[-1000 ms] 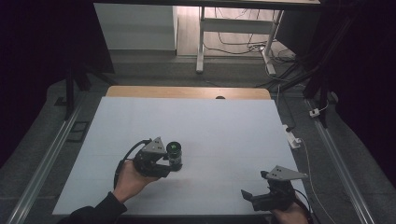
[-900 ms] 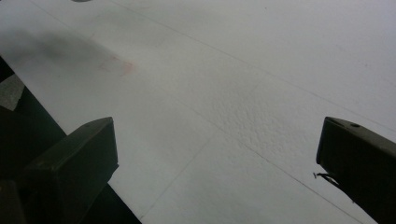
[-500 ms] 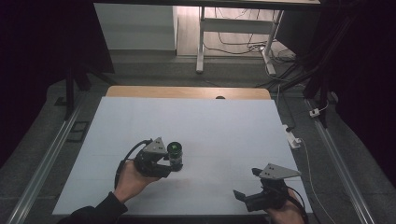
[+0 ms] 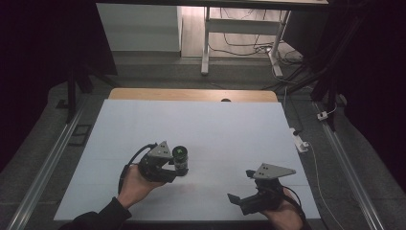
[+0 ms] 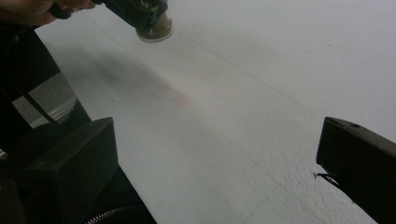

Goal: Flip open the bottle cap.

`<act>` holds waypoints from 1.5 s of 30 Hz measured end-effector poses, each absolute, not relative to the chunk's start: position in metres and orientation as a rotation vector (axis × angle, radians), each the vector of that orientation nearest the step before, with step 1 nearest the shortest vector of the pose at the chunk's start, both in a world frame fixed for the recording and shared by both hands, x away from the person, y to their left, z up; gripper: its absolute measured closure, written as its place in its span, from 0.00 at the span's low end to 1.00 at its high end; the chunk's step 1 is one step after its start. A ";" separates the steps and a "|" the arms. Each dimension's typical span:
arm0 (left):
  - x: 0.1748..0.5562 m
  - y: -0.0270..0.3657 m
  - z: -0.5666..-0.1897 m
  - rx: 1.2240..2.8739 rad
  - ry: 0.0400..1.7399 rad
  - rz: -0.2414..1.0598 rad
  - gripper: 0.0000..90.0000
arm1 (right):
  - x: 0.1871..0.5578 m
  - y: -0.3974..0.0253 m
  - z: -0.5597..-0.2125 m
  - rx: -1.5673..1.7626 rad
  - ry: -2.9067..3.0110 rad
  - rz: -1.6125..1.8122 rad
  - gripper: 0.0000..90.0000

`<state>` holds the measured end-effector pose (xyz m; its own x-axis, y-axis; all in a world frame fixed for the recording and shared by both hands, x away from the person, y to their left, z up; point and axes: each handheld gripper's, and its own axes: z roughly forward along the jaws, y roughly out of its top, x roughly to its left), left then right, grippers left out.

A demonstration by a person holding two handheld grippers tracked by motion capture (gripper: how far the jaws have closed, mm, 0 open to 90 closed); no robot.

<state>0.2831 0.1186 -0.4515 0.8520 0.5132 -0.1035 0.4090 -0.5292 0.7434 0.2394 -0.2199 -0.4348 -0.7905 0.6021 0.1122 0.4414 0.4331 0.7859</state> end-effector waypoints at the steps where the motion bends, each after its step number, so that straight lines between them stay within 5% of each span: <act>1: 0.283 0.119 -0.452 2.200 0.666 0.160 0.60 | 0.241 -0.218 -0.434 0.914 2.504 1.284 0.00; 19: 0.285 0.117 -0.454 2.212 0.666 0.153 0.60 | 0.264 -0.176 -0.416 0.850 2.509 1.337 0.03; 34: 0.286 0.115 -0.455 2.206 0.672 0.148 0.60 | 0.272 -0.157 -0.406 0.737 2.555 1.377 0.46; 45: 0.288 0.110 -0.458 2.215 0.670 0.136 0.60 | 0.279 -0.131 -0.399 0.609 2.624 1.382 0.90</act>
